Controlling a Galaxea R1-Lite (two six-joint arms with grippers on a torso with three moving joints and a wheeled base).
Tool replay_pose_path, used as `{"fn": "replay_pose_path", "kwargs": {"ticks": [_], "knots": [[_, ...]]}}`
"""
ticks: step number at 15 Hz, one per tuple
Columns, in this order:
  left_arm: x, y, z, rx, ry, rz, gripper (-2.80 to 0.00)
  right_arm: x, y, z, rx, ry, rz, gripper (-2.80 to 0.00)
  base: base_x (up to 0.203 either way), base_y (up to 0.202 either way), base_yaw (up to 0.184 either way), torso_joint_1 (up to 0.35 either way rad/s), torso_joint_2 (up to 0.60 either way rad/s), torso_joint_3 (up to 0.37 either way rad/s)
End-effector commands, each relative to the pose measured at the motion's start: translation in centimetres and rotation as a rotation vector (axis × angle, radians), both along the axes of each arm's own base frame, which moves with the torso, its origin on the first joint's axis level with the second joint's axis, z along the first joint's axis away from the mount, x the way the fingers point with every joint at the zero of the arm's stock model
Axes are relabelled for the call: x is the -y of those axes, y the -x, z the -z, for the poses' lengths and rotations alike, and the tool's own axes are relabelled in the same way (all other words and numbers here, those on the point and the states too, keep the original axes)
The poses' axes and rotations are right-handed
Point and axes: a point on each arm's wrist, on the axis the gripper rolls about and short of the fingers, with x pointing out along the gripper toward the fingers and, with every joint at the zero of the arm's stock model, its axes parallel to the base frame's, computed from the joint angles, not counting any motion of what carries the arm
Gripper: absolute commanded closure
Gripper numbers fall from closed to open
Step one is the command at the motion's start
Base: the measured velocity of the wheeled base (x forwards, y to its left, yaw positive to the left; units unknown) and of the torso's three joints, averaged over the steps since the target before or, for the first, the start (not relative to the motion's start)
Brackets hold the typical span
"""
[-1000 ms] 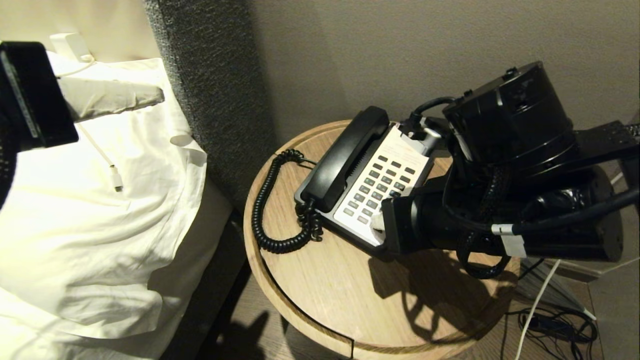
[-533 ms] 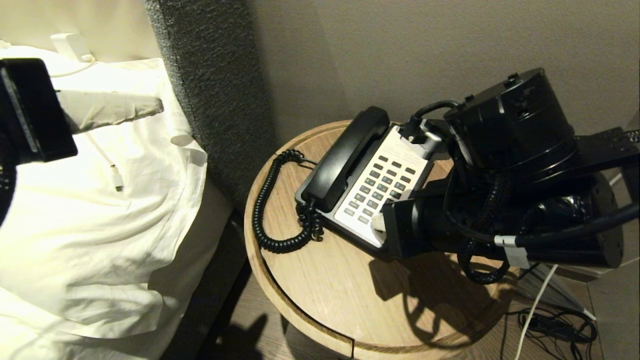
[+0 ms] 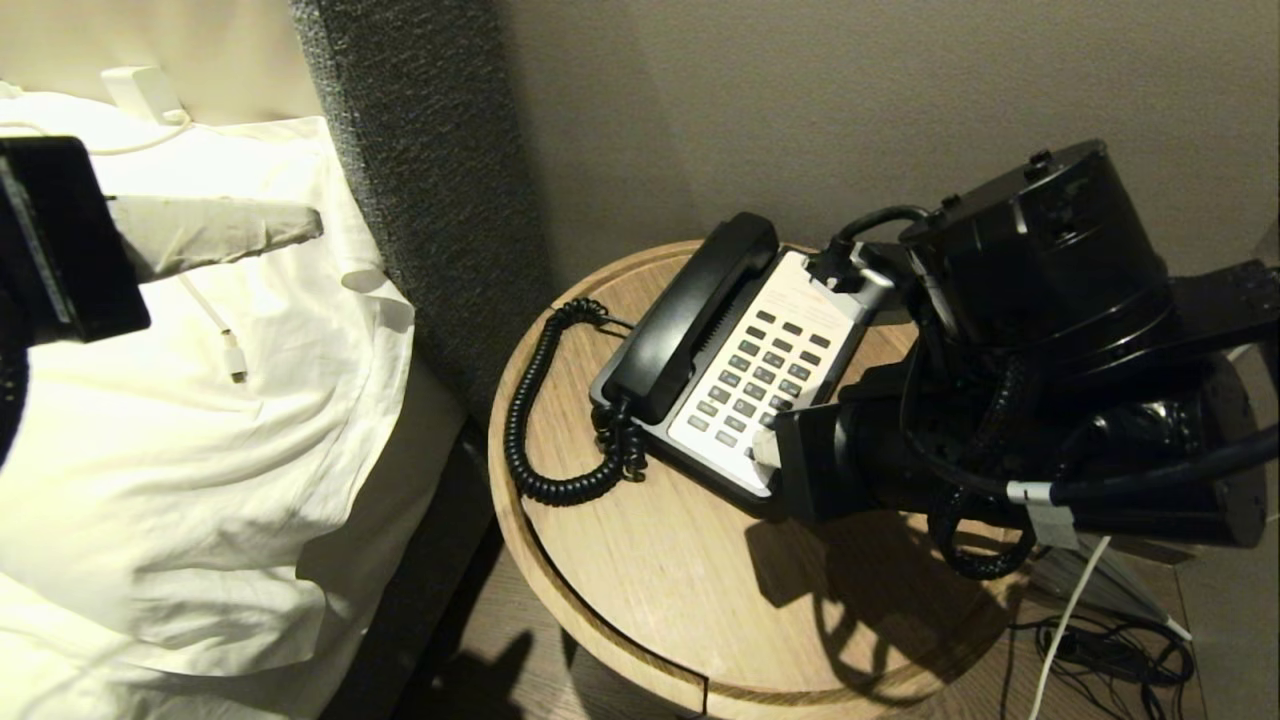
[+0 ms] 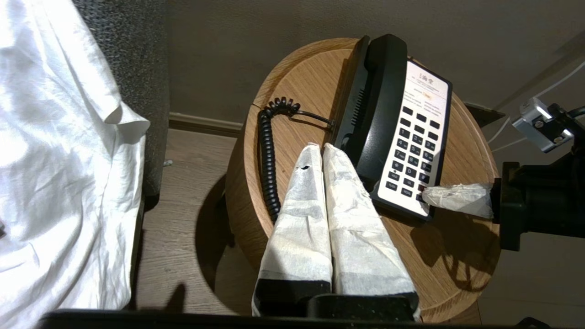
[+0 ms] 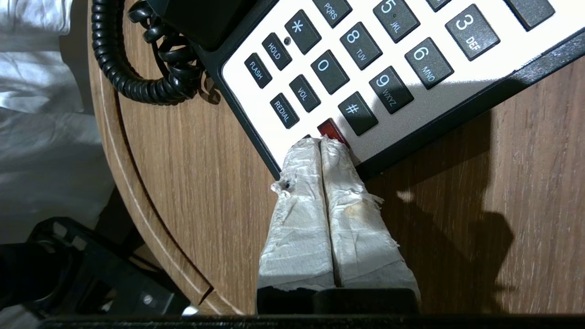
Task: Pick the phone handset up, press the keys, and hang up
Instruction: End the call using the dial pad
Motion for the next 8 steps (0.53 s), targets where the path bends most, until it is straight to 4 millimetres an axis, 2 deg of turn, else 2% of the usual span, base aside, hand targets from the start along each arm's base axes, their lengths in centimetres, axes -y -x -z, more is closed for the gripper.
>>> {"fn": "replay_pose_path", "kwargs": {"ticks": [1,5,8], "knots": [[-0.1,0.0,-0.1,0.004,0.005,-0.006,0.0,0.3,0.3,-1.3,0.035,-0.046,-0.001,0.0,0.0,0.0,0.0,0.0,0.0,0.0],[-0.7,0.0,0.2,-0.008,0.02,-0.043,0.0,1.8,1.7,-3.6,0.089,-0.099,-0.008,0.0,0.0,0.0,0.0,0.0,0.0,0.0],[-1.4,0.6,0.8,-0.022,0.035,-0.074,0.0,3.3,2.9,-4.5,0.094,-0.104,0.001,0.0,0.0,0.0,0.0,0.0,0.0,0.0]]}}
